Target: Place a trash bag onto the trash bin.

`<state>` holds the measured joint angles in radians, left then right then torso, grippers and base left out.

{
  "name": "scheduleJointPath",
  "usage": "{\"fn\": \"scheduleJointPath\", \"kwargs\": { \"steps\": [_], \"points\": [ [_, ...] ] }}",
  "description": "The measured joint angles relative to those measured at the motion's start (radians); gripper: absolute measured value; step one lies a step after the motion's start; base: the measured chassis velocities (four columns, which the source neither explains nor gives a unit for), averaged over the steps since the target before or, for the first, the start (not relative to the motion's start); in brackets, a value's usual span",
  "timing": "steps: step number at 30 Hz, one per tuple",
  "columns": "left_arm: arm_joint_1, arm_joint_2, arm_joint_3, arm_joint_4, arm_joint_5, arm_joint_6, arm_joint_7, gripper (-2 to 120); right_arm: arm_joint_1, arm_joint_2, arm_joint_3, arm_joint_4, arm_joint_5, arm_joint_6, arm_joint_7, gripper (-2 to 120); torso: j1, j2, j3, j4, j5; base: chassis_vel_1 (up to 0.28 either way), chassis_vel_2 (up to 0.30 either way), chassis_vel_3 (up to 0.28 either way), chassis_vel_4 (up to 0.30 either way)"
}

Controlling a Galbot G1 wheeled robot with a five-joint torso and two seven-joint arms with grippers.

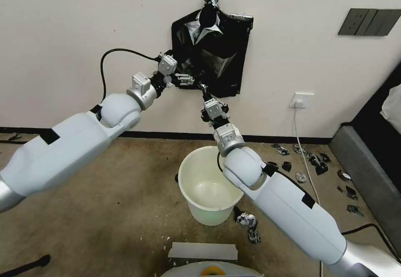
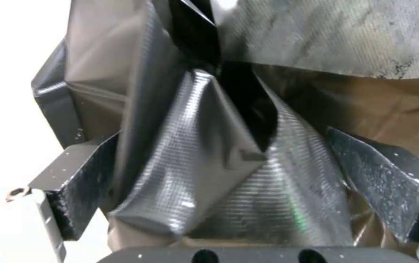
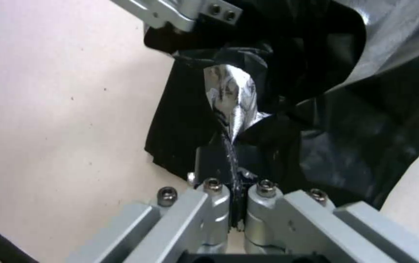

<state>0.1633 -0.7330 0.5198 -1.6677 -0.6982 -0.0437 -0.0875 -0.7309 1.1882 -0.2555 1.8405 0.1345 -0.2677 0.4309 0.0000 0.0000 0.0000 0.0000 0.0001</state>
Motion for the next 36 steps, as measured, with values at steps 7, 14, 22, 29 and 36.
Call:
{"fn": "scheduleJointPath", "kwargs": {
  "steps": [7, 14, 22, 29, 36],
  "points": [
    [-0.057, -0.011, 0.059, 0.009, -0.005, 0.039, -0.016, 100, -0.004, 0.003, 0.001, -0.002, -0.002, 0.005, -0.004, 0, 0.000, 0.000, 0.000, -0.0001, 0.0001, 0.000, 0.000, 0.000, 0.000],
    [-0.090, -0.015, 0.073, 0.017, -0.002, 0.093, -0.040, 100, -0.008, 0.004, 0.002, -0.002, -0.003, 0.007, -0.004, 0, 0.000, 0.000, 0.000, 0.0000, 0.0000, 0.000, 0.000, 0.000, 0.000],
    [-0.092, -0.021, 0.073, 0.036, 0.001, 0.123, -0.052, 76, -0.019, 0.003, 0.010, -0.002, -0.016, 0.016, -0.008, 0, 0.000, 0.000, 0.000, 0.0000, -0.0001, 0.000, 0.000, 0.000, 0.000],
    [-0.117, -0.036, 0.060, 0.057, -0.010, 0.128, -0.061, 50, -0.022, 0.000, 0.014, -0.002, -0.027, 0.023, -0.016, 0, 0.000, 0.000, 0.000, 0.0000, -0.0001, 0.000, 0.000, 0.000, 0.000],
    [-0.125, -0.049, 0.051, 0.065, -0.024, 0.128, -0.074, 25, -0.031, 0.000, 0.021, -0.004, -0.030, 0.025, -0.017, 0, 0.000, 0.000, 0.000, 0.0000, -0.0001, 0.000, 0.000, 0.000, 0.000]
  ]
}}
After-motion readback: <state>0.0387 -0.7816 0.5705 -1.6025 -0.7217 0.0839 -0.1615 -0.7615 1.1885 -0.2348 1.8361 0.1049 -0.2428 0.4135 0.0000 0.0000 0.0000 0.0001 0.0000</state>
